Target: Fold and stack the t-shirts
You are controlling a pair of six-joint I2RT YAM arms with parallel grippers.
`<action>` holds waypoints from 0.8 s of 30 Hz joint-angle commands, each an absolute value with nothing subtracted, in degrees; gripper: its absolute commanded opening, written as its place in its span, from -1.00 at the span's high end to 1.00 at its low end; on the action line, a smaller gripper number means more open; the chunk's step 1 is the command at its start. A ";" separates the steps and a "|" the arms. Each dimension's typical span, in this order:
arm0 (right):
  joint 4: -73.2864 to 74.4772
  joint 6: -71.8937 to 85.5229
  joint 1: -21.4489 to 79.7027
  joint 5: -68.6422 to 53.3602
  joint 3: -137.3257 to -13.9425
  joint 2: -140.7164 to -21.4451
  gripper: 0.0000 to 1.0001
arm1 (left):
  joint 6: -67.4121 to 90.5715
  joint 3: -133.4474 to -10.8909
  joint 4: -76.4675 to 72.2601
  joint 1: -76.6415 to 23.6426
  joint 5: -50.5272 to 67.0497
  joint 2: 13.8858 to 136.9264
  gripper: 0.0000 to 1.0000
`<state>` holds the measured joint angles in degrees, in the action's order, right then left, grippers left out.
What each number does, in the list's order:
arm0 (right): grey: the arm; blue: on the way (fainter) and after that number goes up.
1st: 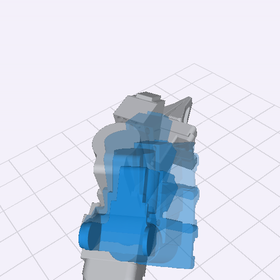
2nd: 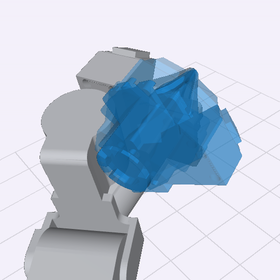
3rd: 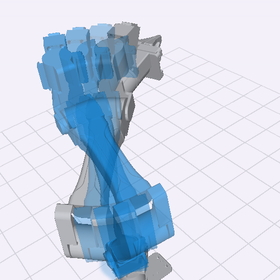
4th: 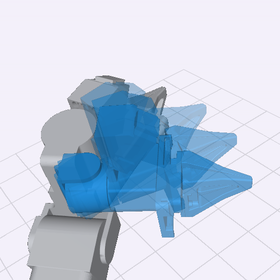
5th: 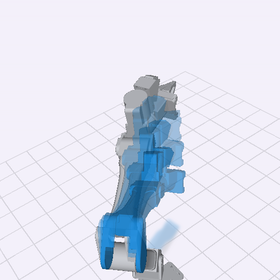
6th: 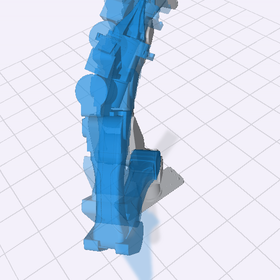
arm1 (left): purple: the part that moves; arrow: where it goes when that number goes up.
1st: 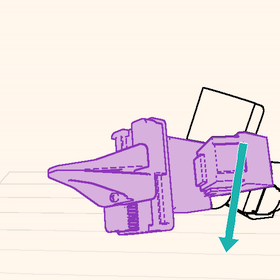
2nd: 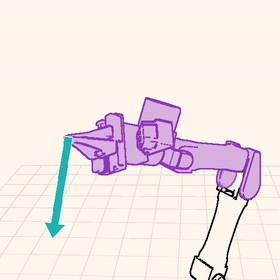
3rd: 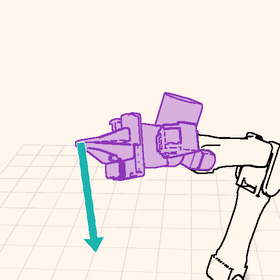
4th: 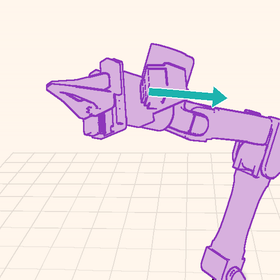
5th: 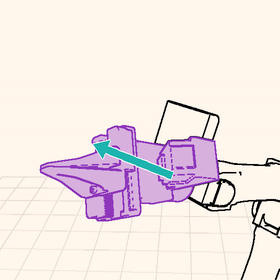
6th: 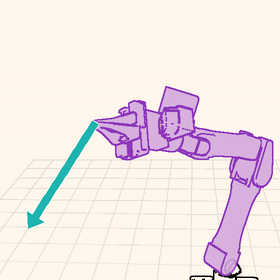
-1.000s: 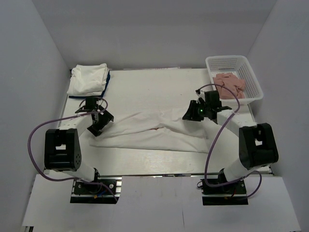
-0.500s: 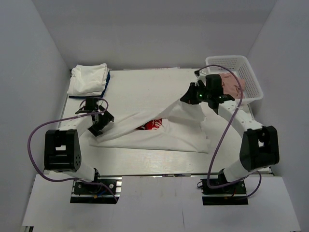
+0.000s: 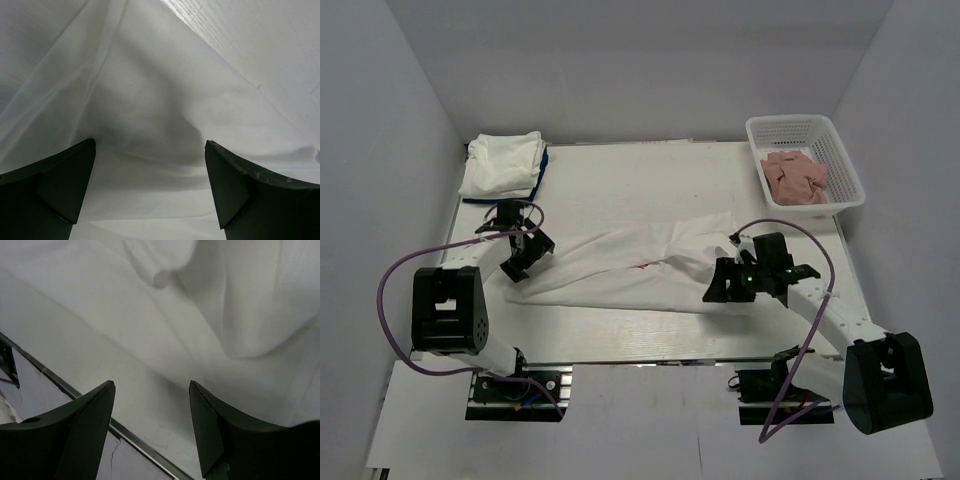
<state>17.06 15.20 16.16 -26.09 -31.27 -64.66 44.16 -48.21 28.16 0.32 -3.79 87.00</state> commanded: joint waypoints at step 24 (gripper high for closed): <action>23.29 20.13 15.38 -10.63 -43.15 -69.43 -0.63 | 44.21 -50.19 48.52 1.32 -7.82 82.61 -0.27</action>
<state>23.18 19.73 15.75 -11.57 -40.86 -68.75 43.83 -50.22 50.87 1.02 -8.10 82.08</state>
